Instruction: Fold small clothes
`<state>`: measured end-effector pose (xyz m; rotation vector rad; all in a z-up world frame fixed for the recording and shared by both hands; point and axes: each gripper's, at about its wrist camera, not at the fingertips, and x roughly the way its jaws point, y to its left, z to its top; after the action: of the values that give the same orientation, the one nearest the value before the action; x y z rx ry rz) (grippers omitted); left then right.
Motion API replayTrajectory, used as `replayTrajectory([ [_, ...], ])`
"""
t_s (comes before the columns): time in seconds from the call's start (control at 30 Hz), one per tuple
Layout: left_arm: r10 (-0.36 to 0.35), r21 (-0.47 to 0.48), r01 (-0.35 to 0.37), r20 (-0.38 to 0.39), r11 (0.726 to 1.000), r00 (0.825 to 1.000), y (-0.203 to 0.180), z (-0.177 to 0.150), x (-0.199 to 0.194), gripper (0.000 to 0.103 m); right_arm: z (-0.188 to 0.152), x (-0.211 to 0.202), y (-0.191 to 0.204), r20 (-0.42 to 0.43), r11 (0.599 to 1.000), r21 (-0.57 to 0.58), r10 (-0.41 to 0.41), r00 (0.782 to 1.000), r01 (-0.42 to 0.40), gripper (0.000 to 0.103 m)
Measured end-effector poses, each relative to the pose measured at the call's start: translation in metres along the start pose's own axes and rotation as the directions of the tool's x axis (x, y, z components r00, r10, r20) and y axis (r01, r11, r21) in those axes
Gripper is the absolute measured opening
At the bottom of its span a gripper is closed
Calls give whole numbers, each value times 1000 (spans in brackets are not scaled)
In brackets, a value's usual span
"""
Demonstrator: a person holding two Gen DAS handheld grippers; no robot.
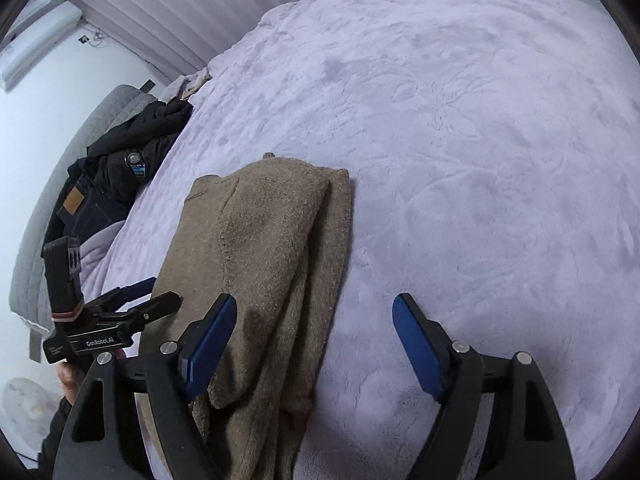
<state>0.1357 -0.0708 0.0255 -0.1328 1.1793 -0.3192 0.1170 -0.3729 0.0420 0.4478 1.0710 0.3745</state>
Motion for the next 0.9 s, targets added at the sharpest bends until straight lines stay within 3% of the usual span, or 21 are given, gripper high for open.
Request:
replayTrajectory([
  [0.13, -95, -14, 95, -28, 995, 995, -5, 3, 17, 103, 0, 31, 8, -65, 996, 27, 87, 994, -86, 85],
  [0.17, -103, -4, 103, -29, 995, 994, -8, 4, 19, 103, -1, 37, 12, -74, 996, 10, 91, 993, -91, 90],
  [0.3, -102, 25, 103, -35, 994, 994, -14, 6, 21, 103, -6, 61, 44, -65, 990, -141, -29, 997, 20, 92],
  [0.33, -100, 32, 101, -28, 994, 995, -15, 6, 21, 101, -7, 63, 51, -57, 986, -163, -41, 998, 31, 89],
  [0.37, -99, 42, 99, -17, 994, 995, -16, 5, 19, 95, -8, 63, 55, -50, 985, -172, -44, 998, 35, 78],
  [0.43, -103, 81, 101, 19, 992, 994, -21, 3, 12, 74, -9, 61, 58, -48, 988, -157, -16, 999, 8, 60],
  [0.47, -104, 97, 100, 33, 990, 994, -23, 2, 8, 68, -10, 59, 58, -41, 989, -151, -10, 999, 3, 52],
  [0.5, -106, 111, 101, 45, 989, 993, -25, 1, 4, 55, -11, 57, 60, -33, 988, -154, -13, 999, 8, 48],
  [0.53, -106, 118, 99, 51, 988, 993, -27, 2, 1, 49, -12, 56, 64, -20, 986, -166, -25, 999, 21, 46],
  [0.67, -96, 132, 86, 67, 987, 993, -31, 2, -17, 44, -19, 45, 95, 39, 965, -238, -106, 994, 112, 40],
  [0.9, -74, 187, 50, 122, 981, 990, -45, -10, -84, 43, -32, -8, 143, 116, 942, -313, -86, 990, 118, 38],
])
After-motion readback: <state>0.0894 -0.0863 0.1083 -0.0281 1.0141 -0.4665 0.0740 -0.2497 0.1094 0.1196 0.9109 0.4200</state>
